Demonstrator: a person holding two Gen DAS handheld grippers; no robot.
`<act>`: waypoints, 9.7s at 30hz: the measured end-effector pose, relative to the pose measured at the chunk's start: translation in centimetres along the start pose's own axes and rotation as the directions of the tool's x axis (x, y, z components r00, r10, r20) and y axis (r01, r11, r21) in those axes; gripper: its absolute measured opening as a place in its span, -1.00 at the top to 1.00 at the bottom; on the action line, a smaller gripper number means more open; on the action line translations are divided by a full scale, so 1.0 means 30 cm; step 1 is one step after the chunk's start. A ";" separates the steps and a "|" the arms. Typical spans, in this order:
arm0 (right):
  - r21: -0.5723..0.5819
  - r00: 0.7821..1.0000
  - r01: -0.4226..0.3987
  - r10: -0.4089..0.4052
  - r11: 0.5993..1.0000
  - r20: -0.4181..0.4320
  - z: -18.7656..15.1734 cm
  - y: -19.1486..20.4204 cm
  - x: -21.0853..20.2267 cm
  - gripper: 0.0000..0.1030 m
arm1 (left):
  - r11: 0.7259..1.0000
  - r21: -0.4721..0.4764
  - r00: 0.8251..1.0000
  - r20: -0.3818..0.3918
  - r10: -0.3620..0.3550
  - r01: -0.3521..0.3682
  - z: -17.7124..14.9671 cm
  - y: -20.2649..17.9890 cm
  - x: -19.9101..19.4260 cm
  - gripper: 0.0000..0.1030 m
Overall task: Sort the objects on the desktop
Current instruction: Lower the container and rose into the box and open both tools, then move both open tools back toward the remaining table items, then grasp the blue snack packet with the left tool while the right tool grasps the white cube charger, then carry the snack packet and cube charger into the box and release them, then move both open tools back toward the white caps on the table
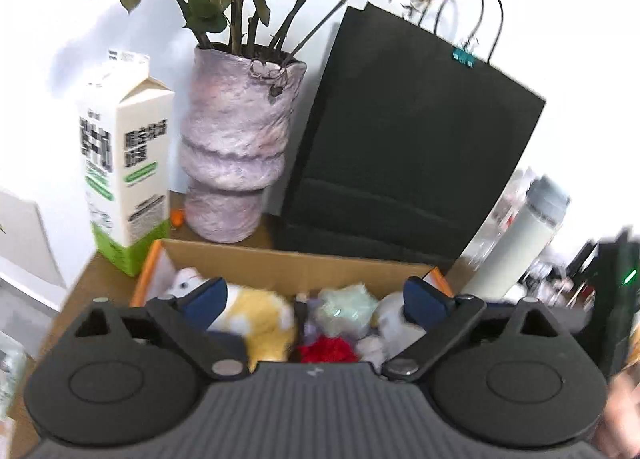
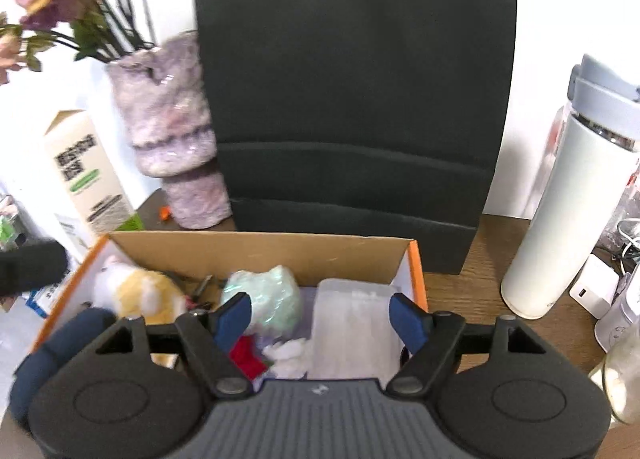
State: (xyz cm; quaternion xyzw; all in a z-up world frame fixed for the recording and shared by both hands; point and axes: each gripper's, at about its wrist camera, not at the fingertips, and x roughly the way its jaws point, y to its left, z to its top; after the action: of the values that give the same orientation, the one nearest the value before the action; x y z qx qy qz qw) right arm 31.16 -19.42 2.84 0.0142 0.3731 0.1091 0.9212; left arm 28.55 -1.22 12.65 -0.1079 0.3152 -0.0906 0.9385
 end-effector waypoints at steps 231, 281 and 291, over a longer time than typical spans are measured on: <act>-0.099 0.984 0.145 -0.133 0.985 0.117 -1.022 0.320 -0.614 -0.69 | 0.948 0.156 0.957 -0.043 0.286 -0.277 -0.986 -0.003 -0.592 -1.00; -0.031 0.973 0.130 -0.122 0.991 0.194 -0.646 0.190 -0.565 -0.71 | 0.976 0.156 0.985 0.111 0.134 -0.151 -0.657 0.016 -0.482 -1.00; 0.069 0.994 0.076 -0.081 0.995 0.072 -0.552 0.034 -0.351 -0.52 | 0.971 0.230 0.998 0.000 0.066 -0.064 -0.596 -0.040 -0.225 -0.96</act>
State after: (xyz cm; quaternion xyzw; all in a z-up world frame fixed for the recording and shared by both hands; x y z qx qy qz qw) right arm 12.17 -21.58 -1.79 0.0341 0.3419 0.0599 0.9372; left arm 12.19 -3.36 2.92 0.0120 0.3094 -0.0960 0.9460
